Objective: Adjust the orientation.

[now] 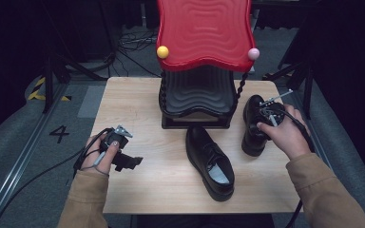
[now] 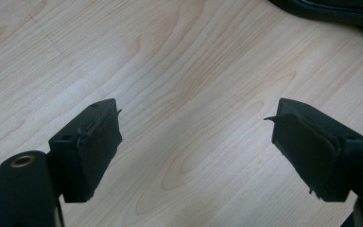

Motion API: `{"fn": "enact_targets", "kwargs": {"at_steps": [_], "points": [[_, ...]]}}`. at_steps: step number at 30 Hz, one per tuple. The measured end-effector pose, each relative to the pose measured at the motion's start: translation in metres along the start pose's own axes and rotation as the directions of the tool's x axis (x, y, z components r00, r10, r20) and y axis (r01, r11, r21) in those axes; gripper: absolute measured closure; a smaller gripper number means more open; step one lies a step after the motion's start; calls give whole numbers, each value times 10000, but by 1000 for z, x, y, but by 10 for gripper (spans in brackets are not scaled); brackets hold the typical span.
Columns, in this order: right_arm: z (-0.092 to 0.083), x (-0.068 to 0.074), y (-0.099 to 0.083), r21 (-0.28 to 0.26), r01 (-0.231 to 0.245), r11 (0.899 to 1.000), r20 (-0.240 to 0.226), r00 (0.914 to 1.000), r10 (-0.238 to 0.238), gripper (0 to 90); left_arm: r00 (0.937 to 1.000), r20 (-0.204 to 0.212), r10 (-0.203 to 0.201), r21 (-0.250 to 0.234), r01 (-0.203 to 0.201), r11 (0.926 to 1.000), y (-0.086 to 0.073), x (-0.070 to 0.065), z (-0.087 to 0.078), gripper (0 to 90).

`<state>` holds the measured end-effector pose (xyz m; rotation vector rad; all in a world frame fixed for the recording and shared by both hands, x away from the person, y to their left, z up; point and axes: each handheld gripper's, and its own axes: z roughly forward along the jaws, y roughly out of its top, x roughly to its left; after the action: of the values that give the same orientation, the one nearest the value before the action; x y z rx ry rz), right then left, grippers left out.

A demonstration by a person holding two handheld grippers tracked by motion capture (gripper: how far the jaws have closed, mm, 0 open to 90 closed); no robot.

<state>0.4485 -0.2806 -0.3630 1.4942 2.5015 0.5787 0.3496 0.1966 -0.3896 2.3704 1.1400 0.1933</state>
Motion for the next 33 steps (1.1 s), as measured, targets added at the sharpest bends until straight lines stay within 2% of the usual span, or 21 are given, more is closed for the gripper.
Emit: {"fn": "enact_targets", "kwargs": {"at_steps": [3,4,9,12,14,15,16,18,33], "points": [[15,-3,4,748,-287,9968,48,9996,284,527,10000,-11,-43,8,43,10000,0,0,0,168],[15,-3,4,748,-287,9968,48,9996,284,527,10000,-11,-43,8,43,10000,0,0,0,167],[34,-6,8,1661,-557,9845,-44,9984,572,599,10000,-14,-10,11,10,10000,0,0,0,167],[48,-8,8,2316,-652,9706,-441,9960,775,605,10000,-11,7,30,-7,10000,0,-1,1,167],[57,-9,7,2919,-735,9536,-401,9952,889,680,10000,10,93,75,-93,9999,1,-1,2,167],[57,-9,7,2919,-735,9536,-401,9952,889,680,10000,10,93,75,-93,9999,1,-1,2,167],[64,-10,5,3194,-918,9432,-616,9912,1174,755,10000,11,89,77,-89,9999,1,-1,2,167],[68,-10,4,3265,-884,9411,-1064,9859,1295,833,10000,7,37,51,-37,10000,1,-1,2,167],[68,-6,4,3143,-524,9479,-992,9912,876,854,9999,9,156,97,-156,9998,1,-2,1,167]]}}
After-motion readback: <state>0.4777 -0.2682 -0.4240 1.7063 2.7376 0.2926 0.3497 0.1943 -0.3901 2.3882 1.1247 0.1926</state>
